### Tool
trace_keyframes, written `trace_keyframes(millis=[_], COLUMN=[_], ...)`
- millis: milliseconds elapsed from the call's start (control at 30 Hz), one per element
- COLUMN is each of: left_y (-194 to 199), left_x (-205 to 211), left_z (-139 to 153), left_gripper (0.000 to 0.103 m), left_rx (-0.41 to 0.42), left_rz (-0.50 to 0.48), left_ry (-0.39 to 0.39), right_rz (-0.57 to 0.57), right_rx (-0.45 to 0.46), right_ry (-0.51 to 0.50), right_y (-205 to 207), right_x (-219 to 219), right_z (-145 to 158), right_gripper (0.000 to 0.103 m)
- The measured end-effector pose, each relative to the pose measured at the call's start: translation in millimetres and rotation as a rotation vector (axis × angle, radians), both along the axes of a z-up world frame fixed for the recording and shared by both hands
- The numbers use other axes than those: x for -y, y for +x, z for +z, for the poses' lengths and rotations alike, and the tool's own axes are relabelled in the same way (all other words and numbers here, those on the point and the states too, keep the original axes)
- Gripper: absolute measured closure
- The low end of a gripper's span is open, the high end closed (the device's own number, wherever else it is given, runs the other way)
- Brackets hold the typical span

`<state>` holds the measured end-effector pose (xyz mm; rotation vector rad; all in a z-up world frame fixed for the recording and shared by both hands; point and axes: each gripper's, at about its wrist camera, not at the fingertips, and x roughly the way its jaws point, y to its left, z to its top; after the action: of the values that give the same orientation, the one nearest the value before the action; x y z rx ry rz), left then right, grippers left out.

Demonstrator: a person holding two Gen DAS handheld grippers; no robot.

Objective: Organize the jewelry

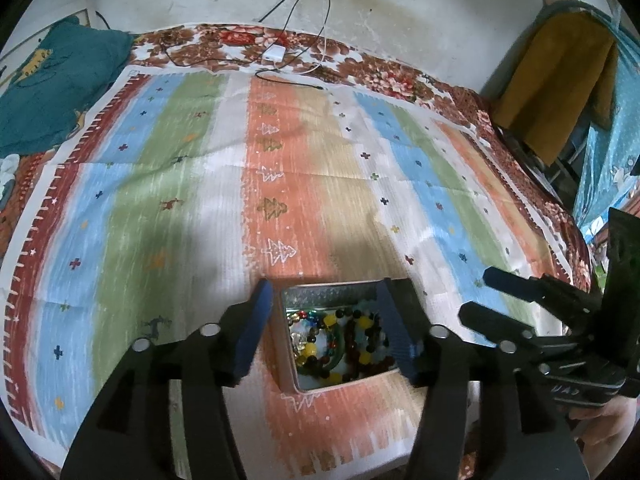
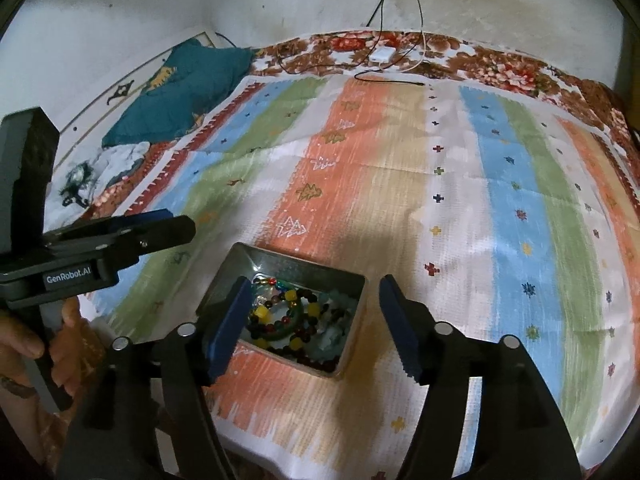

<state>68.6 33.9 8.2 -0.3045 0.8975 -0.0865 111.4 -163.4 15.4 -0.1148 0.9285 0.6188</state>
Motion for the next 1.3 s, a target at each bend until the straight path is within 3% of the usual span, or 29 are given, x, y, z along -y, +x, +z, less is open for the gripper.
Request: trace_keyframes(millis=[533, 933, 1300], left_y=[-31.1, -53.2, -69.2], left_x=[13.7, 23.7, 30.2], left_z=[-9.4, -14.1, -6.7], left_gripper=[0.01, 0.006, 0.006], left_rx=[0.007, 0.026, 0.104], left_rz=[-0.04, -0.038, -0.008], left_ry=[0.082, 0.165, 0.219], right_rz=[-0.031, -0.016, -0.022], right_rx=[0.053, 0.091, 0.155], right_ry=[0.023, 0.039, 0.053], right_y=[-20.7, -43.3, -66.6], right_x=[18.7, 26.2, 33.0], right_z=[3.3, 3.8, 7.2], right_gripper=[0.013, 0.006, 0.006])
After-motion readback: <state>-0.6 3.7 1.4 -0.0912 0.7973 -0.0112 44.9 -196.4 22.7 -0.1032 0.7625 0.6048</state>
